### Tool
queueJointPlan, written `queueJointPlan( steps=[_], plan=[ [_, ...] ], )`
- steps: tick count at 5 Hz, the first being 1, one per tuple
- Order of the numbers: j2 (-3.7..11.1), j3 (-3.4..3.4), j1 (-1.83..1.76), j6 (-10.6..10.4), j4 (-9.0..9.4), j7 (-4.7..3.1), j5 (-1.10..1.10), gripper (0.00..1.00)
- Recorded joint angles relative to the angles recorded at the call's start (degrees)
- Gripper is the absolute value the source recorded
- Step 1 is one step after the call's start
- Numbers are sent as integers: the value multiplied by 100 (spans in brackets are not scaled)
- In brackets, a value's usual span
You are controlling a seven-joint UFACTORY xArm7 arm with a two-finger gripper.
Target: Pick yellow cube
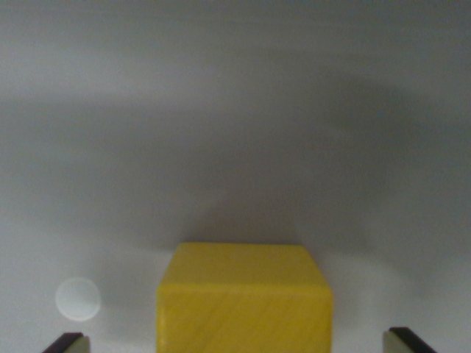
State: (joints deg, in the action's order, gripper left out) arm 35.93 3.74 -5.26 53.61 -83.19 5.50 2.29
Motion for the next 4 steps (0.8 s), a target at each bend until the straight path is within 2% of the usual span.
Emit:
queueJointPlan(
  steps=[4],
  plan=[
    [76, 3, -16, -86, 15, 9, 5, 0]
  ],
)
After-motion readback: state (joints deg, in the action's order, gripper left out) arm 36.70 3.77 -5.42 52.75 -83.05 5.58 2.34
